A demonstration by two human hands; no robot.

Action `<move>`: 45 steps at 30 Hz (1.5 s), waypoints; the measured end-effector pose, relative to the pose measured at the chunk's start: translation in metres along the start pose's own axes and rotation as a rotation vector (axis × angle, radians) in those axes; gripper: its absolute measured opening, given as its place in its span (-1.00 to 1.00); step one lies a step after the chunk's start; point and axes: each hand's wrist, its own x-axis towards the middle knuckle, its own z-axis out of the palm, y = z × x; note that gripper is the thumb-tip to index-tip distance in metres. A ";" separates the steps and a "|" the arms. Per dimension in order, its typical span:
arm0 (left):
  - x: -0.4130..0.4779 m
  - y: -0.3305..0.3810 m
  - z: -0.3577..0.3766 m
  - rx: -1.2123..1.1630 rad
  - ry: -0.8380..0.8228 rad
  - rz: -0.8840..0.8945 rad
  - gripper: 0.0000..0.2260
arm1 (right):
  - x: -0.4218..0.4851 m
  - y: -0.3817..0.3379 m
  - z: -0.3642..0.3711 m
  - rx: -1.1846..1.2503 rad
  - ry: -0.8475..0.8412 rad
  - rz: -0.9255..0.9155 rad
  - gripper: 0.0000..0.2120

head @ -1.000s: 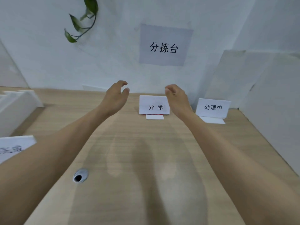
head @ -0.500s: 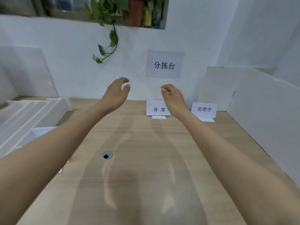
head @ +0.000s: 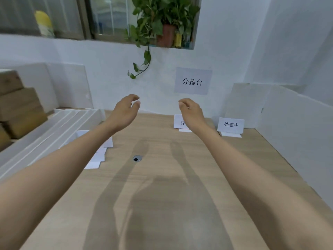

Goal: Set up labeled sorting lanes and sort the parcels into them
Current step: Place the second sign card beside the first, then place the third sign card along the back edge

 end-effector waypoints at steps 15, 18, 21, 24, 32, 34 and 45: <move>-0.130 0.004 -0.089 0.084 0.095 -0.070 -0.67 | -0.110 -0.057 0.020 0.050 -0.098 -0.065 -0.75; -0.141 -0.001 -0.106 0.104 0.112 -0.091 -0.66 | -0.116 -0.068 0.031 0.075 -0.120 -0.084 -0.76; -0.146 -0.007 -0.122 0.137 0.129 -0.100 -0.66 | -0.116 -0.076 0.044 0.083 -0.130 -0.105 -0.76; -0.150 -0.018 -0.134 0.170 0.156 -0.117 -0.66 | -0.113 -0.082 0.063 0.091 -0.143 -0.112 -0.77; -0.142 -0.078 -0.167 0.150 0.169 -0.176 -0.66 | -0.101 -0.098 0.136 0.077 -0.206 -0.106 -0.75; -0.134 -0.099 -0.176 0.153 0.161 -0.188 -0.66 | -0.095 -0.100 0.158 0.069 -0.218 -0.099 -0.74; -0.061 -0.212 -0.212 0.148 0.065 -0.196 -0.65 | -0.041 -0.102 0.278 0.047 -0.182 -0.026 -0.79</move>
